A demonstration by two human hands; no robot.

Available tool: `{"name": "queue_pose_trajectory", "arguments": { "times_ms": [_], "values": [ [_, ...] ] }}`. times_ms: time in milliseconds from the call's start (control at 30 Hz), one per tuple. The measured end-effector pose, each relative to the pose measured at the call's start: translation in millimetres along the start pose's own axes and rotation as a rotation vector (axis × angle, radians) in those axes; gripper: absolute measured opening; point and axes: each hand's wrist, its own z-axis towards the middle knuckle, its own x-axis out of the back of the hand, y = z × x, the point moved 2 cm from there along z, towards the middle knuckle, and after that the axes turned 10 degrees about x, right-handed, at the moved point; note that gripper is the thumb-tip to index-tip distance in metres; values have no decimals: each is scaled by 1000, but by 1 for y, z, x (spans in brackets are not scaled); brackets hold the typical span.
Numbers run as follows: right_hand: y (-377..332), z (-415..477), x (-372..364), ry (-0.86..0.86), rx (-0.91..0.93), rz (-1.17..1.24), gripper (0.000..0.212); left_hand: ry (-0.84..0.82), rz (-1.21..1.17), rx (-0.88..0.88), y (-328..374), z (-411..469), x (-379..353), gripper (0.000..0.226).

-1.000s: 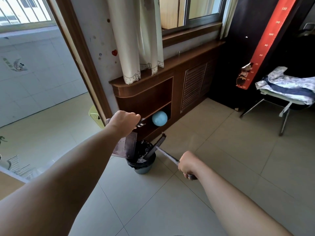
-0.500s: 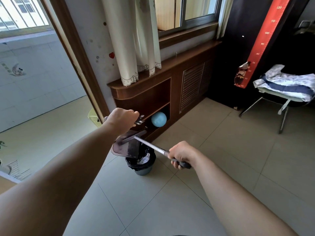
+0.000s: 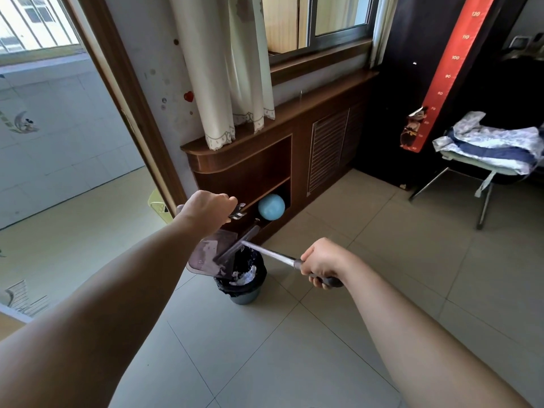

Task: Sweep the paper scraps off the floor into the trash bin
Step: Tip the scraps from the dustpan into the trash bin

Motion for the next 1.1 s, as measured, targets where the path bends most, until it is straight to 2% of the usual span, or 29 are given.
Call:
{"name": "queue_pose_trajectory", "arguments": {
  "times_ms": [167,300,400,633,800,900,1000,1100],
  "values": [
    [-7,-4,-20,-40,2,73,12,-13,0,-20,1,3,5,12],
    [-4,10,-21,-42,5,-89,26,-18,-41,-22,0,-3,8,15],
    [-7,13,-12,-29,5,-175,20,-11,-65,-15,-4,-6,9,19],
    [-15,2,2,-11,43,-73,26,2,-42,-11,-4,-4,2,10],
    [-18,9,-16,-66,8,-161,36,7,-31,-23,-5,-1,8,11],
    [-14,14,-16,-33,13,-282,21,7,-44,-13,-9,-3,8,13],
    [-10,10,-8,63,81,-377,19,-1,-44,0,-11,-4,4,12],
    [-9,7,0,79,93,-373,19,9,-23,-19,-6,-3,6,10]
  ]
}}
